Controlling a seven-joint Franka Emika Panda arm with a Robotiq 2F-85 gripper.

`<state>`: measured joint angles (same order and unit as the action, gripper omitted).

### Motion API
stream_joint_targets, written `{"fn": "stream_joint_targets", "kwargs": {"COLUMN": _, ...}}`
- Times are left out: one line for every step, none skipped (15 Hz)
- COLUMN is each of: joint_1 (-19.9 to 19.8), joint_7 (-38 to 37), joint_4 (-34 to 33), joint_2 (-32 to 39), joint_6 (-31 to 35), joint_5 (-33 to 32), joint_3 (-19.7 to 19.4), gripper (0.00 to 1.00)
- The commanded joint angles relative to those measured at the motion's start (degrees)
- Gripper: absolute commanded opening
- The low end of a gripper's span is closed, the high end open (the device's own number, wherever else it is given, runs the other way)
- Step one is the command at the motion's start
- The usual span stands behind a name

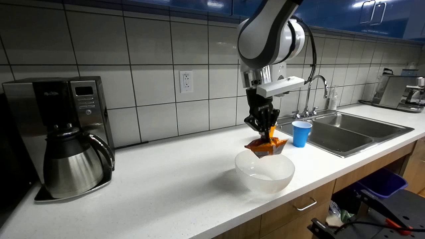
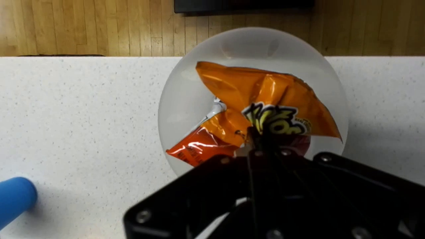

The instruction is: Place the orange packet in the bowl

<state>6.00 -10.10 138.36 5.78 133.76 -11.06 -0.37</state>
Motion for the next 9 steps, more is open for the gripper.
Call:
{"fn": "stream_joint_targets", "kwargs": {"joint_1": -0.1, "joint_7": -3.7, "joint_4": 3.7, "joint_2": -0.3, "joint_6": 2.7, "joint_5": -3.0, "joint_3": 1.1, "gripper": 0.00}}
{"fn": "stream_joint_targets", "kwargs": {"joint_1": -0.1, "joint_7": -4.5, "joint_4": 3.5, "joint_2": 0.7, "joint_6": 3.4, "joint_5": -3.2, "joint_3": 1.1, "gripper": 0.00}}
{"fn": "stream_joint_targets", "kwargs": {"joint_1": -0.2, "joint_7": -5.2, "joint_4": 3.3, "joint_2": 1.3, "joint_6": 4.0, "joint_5": -3.6, "joint_3": 0.9, "gripper": 0.00}}
{"fn": "stream_joint_targets", "kwargs": {"joint_1": -0.2, "joint_7": -5.9, "joint_4": 2.8, "joint_2": 2.1, "joint_6": 4.6, "joint_5": -4.0, "joint_3": 0.8, "gripper": 0.00}}
{"fn": "stream_joint_targets", "kwargs": {"joint_1": -0.1, "joint_7": -6.8, "joint_4": 2.4, "joint_2": 3.0, "joint_6": 5.3, "joint_5": -4.4, "joint_3": 0.6, "gripper": 0.00}}
{"fn": "stream_joint_targets", "kwargs": {"joint_1": 0.0, "joint_7": -7.8, "joint_4": 2.0, "joint_2": 3.9, "joint_6": 6.1, "joint_5": -4.9, "joint_3": 0.4, "gripper": 0.00}}
{"fn": "stream_joint_targets", "kwargs": {"joint_1": 0.2, "joint_7": -8.7, "joint_4": 1.6, "joint_2": 4.9, "joint_6": 6.7, "joint_5": -4.8, "joint_3": 0.3, "gripper": 0.00}}
{"fn": "stream_joint_targets", "kwargs": {"joint_1": 0.6, "joint_7": -10.0, "joint_4": 1.5, "joint_2": 5.9, "joint_6": 7.8, "joint_5": -5.5, "joint_3": 0.2, "gripper": 0.00}}
{"fn": "stream_joint_targets", "kwargs": {"joint_1": 0.9, "joint_7": -11.1, "joint_4": 1.4, "joint_2": 6.7, "joint_6": 8.6, "joint_5": -6.1, "joint_3": 0.0, "gripper": 0.00}}
